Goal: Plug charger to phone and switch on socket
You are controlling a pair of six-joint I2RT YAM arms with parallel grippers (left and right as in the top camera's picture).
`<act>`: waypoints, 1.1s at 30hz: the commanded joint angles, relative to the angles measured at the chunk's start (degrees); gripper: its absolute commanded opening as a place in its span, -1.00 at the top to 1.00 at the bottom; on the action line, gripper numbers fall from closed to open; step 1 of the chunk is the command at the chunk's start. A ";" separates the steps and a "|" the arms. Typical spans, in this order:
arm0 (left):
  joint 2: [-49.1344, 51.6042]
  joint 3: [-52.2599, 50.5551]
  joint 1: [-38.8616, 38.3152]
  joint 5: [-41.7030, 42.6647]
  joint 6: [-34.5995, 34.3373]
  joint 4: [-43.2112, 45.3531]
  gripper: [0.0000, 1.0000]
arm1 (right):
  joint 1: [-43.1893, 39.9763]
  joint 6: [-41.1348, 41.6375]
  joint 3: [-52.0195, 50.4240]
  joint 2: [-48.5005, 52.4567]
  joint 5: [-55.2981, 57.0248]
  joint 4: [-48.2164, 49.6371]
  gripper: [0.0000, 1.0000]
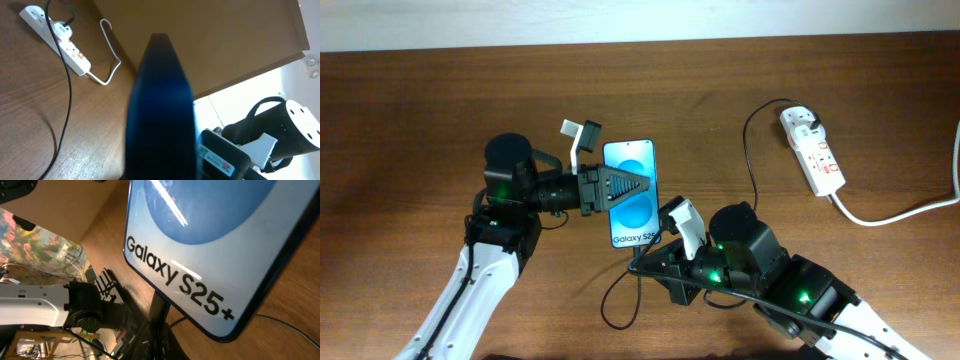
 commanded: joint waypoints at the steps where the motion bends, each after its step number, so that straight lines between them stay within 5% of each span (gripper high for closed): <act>1: 0.20 -1.81 -4.17 7.58 0.15 -1.92 1.00 | -0.85 -0.87 4.13 -1.20 7.45 8.85 0.91; 22: 0.20 -1.81 -4.17 7.04 0.15 -2.71 1.00 | -1.20 -0.87 6.40 -1.09 10.73 4.55 0.91; 29: 0.20 -1.81 0.20 -2.14 0.11 -2.71 1.00 | -1.20 -0.87 6.58 -4.28 7.48 -5.16 0.91; 33: 0.20 -1.81 2.75 -7.85 -6.19 -2.56 1.00 | -1.14 -0.90 6.56 -6.71 5.11 -9.42 0.62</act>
